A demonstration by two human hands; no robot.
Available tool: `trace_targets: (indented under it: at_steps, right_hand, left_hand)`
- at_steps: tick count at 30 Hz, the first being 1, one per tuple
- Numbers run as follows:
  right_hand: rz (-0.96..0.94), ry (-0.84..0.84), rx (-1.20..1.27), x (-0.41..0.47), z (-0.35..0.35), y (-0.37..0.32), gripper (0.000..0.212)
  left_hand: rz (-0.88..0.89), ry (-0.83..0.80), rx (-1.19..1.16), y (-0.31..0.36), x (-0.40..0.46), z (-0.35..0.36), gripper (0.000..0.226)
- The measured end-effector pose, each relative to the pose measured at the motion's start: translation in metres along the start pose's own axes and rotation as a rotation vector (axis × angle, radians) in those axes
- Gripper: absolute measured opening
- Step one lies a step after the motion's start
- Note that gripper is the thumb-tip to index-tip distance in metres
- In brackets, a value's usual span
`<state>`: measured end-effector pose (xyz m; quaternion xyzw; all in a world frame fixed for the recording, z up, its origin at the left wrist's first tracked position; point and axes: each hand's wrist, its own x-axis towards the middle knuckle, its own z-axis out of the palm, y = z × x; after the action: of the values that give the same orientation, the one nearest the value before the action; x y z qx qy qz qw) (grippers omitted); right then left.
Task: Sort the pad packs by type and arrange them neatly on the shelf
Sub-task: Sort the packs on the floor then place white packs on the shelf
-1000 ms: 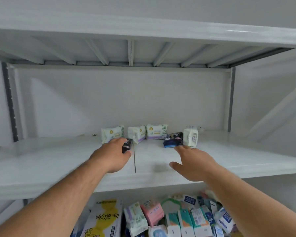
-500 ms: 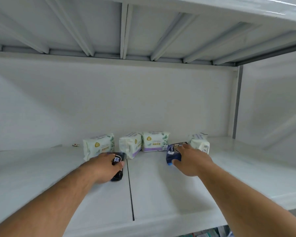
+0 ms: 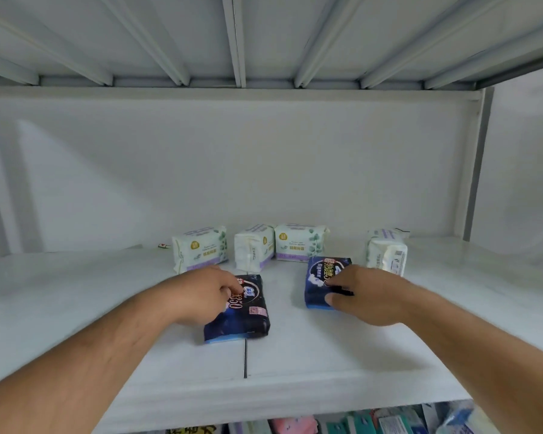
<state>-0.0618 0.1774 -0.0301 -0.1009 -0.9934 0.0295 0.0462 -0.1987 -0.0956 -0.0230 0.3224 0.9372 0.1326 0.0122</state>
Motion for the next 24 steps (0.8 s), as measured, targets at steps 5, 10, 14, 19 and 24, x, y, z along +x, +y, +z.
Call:
trace_targets:
  at_steps: [5,10,14,19,24]
  right_hand:
    - [0.004,0.073,0.287,-0.025,-0.010,0.007,0.039]
    - [0.202,0.069,0.189,-0.007,-0.008,0.002,0.053]
    - [0.282,-0.074,0.184,-0.001,-0.011,-0.011,0.054]
    - [0.279,-0.166,0.260,-0.001,-0.016,-0.012,0.062]
    - [0.262,-0.090,0.515,-0.011,-0.006,-0.016,0.056]
  left_hand:
    - [-0.046,0.103,-0.116,-0.007,0.003,-0.023,0.022]
    - [-0.168,-0.120,-0.133,-0.004,0.016,-0.020,0.075]
    - [-0.191,-0.253,-0.189,-0.001,0.022,-0.017,0.090]
    - [-0.186,-0.340,-0.253,0.002,0.014,-0.017,0.062]
    - [-0.155,-0.151,-0.488,0.003,-0.017,-0.015,0.037]
